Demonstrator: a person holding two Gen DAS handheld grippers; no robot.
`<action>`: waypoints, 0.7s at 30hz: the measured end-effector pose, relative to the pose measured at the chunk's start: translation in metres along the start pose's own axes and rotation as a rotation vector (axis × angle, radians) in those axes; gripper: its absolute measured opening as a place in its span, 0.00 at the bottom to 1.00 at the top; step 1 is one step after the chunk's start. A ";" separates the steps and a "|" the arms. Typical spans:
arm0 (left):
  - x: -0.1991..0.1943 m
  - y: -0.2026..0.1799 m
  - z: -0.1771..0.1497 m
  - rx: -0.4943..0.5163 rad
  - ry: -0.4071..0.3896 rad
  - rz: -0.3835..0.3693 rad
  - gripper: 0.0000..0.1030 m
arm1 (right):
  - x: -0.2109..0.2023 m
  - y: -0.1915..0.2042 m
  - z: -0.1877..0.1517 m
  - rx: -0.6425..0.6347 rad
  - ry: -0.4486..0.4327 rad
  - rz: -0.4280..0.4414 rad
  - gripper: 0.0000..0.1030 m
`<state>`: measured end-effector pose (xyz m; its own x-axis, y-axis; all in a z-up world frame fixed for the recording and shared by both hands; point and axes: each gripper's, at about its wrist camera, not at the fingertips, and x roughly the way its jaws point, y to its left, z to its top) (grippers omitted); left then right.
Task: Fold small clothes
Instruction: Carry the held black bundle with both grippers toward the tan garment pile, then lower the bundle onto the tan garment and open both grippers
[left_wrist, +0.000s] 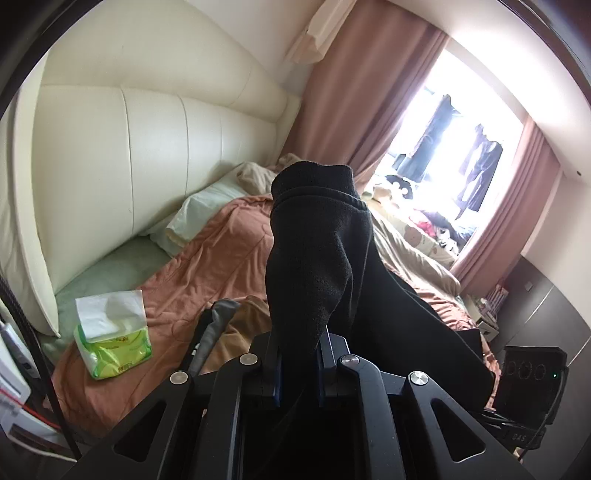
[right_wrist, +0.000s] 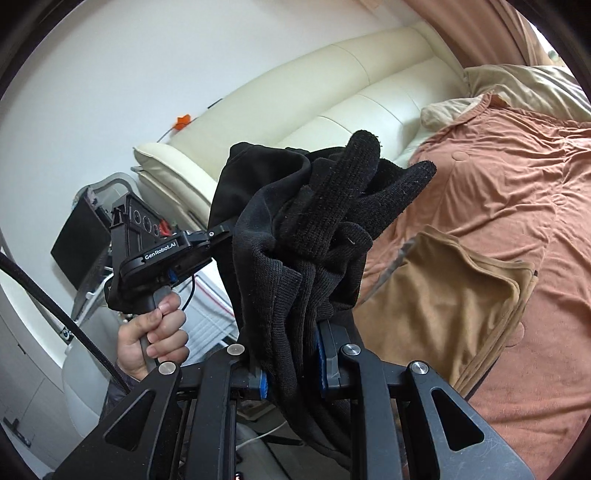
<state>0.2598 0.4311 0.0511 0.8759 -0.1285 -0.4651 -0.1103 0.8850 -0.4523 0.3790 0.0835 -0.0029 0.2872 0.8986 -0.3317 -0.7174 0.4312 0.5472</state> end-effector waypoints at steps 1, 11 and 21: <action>0.011 0.003 0.001 -0.004 0.008 0.005 0.13 | 0.003 -0.006 0.004 0.004 0.002 -0.007 0.15; 0.104 0.016 0.009 0.015 0.107 0.070 0.13 | 0.040 -0.051 0.024 0.054 0.042 -0.039 0.15; 0.192 0.046 -0.013 0.002 0.257 0.257 0.41 | 0.069 -0.103 0.013 0.123 0.096 -0.213 0.29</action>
<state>0.4168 0.4410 -0.0684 0.6733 -0.0097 -0.7393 -0.3106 0.9037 -0.2947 0.4808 0.1023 -0.0719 0.3577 0.7776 -0.5171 -0.5634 0.6213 0.5446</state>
